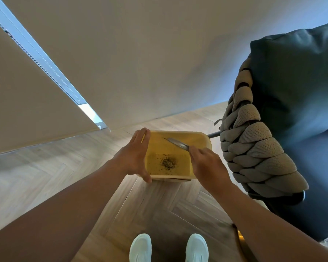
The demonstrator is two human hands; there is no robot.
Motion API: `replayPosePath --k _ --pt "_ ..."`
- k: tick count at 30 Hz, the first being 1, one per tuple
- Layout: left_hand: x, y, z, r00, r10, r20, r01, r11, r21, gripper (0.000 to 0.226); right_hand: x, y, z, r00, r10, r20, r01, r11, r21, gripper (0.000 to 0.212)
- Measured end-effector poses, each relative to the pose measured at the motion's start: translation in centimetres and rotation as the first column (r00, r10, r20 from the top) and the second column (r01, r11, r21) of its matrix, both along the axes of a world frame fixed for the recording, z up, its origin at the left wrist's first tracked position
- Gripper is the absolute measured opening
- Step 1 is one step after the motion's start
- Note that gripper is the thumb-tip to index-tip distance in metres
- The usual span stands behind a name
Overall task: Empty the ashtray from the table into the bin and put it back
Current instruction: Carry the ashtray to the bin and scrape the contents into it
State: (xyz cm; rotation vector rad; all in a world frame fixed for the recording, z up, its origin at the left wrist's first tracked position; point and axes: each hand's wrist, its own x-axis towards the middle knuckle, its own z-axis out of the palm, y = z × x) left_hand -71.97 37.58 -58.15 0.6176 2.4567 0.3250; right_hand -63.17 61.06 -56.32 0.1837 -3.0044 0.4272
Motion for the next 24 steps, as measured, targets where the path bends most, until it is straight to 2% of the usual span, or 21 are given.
replayPosePath --k 17,24 --pt "0.4 0.2 0.3 1.000 0.012 0.007 -0.012 1.000 -0.020 0.165 1.7 -0.5 0.3 0.988 0.146 0.041 -0.149 0.986 0.074 0.048" --pt "0.7 0.3 0.6 1.000 0.024 -0.006 -0.025 0.999 -0.029 0.164 2.1 -0.4 -0.4 0.988 0.148 0.039 -0.150 0.985 0.083 0.048"
